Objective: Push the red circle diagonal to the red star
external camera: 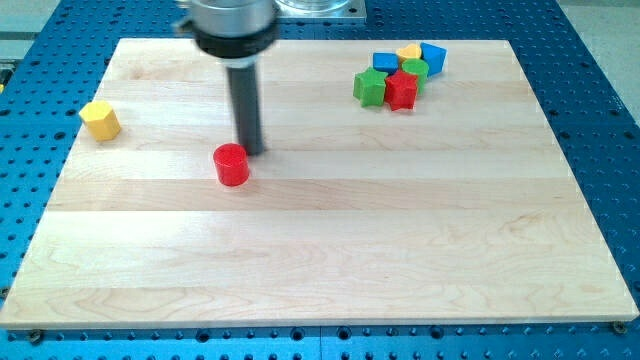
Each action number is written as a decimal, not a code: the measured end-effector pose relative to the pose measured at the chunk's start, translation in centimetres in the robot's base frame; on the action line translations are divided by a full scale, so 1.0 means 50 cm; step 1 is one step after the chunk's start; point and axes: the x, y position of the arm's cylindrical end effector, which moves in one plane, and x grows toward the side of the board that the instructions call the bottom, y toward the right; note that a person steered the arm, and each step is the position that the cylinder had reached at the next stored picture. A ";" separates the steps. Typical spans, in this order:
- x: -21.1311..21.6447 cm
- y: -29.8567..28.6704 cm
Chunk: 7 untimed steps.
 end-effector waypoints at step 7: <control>-0.012 0.460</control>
